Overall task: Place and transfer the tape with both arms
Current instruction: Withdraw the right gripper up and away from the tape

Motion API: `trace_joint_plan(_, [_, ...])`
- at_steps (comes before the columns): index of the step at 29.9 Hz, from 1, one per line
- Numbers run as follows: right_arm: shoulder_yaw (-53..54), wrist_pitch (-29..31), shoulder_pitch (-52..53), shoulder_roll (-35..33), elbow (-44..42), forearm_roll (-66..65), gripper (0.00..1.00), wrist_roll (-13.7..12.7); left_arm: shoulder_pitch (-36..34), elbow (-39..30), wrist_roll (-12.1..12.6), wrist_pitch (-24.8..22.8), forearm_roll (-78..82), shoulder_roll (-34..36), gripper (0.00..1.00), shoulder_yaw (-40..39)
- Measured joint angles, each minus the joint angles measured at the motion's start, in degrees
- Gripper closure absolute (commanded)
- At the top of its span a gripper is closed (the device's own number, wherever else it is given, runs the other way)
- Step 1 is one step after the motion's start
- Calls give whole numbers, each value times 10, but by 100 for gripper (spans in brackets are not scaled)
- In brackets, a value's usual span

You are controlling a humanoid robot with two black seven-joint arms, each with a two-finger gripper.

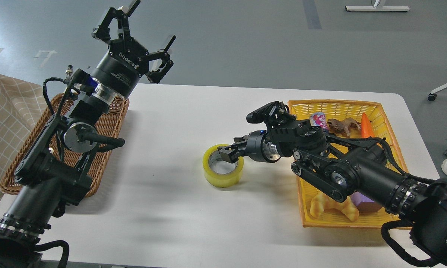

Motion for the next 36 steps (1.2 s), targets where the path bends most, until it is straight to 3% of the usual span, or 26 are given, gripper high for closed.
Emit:
trace_joint_plan(4, [62,-14,4,0,10,4,0,-6,-1,0,2,0,0,0,2,1])
trace_joint_plan(12, [230,-8,-10,0,88,40,0,-10,-2,0,-3,3,-5,-1,2,-4])
trace_joint_plan(23, [501,-15,-134,0,245,320,0,-10,-6,2,-13,5,4,22,2,-1])
trace_joint_plan(29, [598,-18,-207,0,288,458,0,-25,-6,2,-38,2,4,20,2,-3])
trace_joint_plan(36, [653,-41,-240,0,323,550,0,-43,1,-6,-41,0,3,16,2,-3])
